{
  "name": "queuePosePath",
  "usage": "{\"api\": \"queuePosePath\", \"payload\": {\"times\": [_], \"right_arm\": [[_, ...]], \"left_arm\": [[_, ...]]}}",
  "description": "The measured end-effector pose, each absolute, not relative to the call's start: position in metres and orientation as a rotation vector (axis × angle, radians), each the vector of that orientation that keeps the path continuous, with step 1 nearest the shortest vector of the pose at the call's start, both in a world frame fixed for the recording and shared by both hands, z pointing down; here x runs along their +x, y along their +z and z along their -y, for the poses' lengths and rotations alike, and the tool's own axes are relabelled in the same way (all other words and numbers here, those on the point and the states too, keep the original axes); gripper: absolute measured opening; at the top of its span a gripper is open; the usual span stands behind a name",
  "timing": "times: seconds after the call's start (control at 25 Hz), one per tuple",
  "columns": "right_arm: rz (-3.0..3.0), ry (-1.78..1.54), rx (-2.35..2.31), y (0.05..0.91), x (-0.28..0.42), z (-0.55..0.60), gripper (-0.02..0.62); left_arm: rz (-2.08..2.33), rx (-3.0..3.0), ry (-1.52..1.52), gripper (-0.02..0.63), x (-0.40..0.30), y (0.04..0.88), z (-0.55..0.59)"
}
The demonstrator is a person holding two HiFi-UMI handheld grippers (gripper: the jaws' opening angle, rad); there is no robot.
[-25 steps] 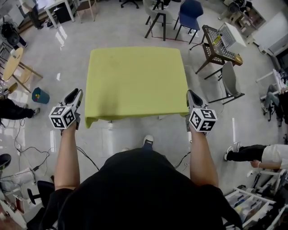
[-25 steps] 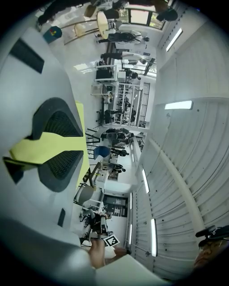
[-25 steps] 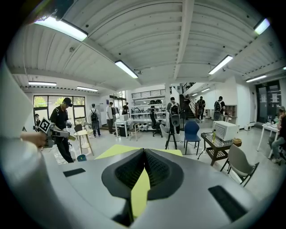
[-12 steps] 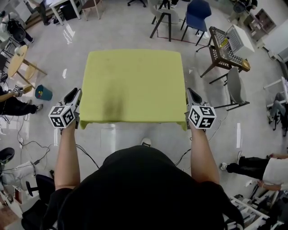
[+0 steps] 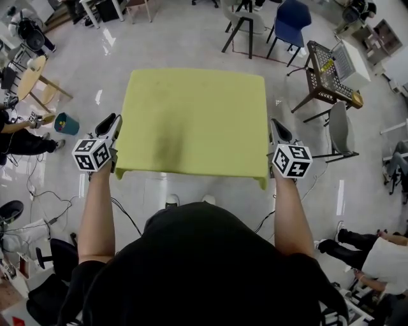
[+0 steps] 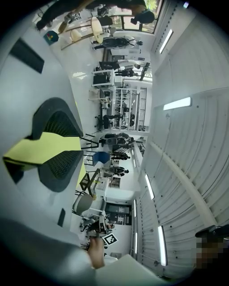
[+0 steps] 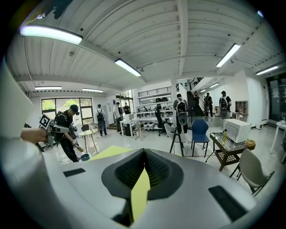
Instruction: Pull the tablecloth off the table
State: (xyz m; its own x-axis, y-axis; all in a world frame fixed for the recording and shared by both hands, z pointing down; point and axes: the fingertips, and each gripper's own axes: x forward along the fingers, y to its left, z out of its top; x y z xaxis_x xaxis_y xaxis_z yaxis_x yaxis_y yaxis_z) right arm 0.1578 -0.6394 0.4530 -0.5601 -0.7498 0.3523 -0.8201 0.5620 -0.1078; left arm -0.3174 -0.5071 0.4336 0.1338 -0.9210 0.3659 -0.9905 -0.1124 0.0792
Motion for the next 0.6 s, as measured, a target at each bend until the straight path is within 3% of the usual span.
{"api": "queuePosePath", "payload": {"times": [0.6], "right_arm": [[2.476, 0.335, 1.333, 0.454, 0.089, 0.635, 0.020]], "left_arm": [[1.793, 2.171, 0.335, 0.112, -0.378, 0.441, 0.526]]}}
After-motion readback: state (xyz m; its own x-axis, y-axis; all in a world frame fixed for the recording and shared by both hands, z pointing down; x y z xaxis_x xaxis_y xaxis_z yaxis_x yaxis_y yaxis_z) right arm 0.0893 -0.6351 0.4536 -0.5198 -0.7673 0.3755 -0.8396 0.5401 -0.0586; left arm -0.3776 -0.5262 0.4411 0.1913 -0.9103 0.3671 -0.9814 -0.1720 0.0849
